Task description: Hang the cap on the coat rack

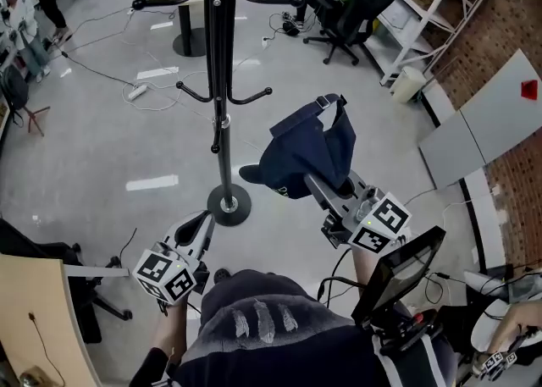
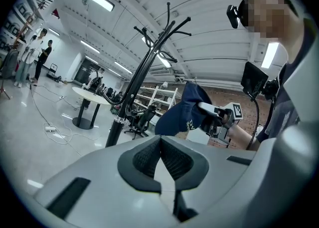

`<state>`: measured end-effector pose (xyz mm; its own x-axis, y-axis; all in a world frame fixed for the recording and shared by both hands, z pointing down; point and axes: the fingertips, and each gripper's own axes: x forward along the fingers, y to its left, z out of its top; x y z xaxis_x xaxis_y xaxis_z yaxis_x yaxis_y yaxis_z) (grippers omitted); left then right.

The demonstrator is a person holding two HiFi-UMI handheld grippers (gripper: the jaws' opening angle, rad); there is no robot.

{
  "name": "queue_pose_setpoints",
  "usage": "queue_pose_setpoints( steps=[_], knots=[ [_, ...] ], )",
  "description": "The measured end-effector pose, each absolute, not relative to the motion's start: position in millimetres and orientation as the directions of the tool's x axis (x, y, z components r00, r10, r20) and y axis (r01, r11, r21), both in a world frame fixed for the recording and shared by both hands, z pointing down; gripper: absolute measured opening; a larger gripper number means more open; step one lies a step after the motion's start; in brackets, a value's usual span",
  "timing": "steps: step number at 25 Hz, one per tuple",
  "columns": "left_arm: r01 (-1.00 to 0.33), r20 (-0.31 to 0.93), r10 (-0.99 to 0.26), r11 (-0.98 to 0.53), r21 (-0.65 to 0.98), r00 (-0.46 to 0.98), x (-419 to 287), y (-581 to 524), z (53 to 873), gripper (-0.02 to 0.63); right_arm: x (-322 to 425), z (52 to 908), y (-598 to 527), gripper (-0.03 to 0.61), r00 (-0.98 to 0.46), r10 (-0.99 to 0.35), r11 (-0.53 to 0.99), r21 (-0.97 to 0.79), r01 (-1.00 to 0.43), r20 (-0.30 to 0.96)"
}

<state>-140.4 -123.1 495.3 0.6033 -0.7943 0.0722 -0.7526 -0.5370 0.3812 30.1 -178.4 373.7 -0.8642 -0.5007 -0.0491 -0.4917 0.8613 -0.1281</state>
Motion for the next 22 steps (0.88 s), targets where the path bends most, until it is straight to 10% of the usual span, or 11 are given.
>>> queue_pose_setpoints(
  steps=[22],
  knots=[
    [-0.759,0.077,-0.806,-0.514,0.399,0.587,-161,-150,456,0.007,1,239,-247,0.015,-0.874,-0.456,0.874,0.101,-0.476,-0.166]
  ],
)
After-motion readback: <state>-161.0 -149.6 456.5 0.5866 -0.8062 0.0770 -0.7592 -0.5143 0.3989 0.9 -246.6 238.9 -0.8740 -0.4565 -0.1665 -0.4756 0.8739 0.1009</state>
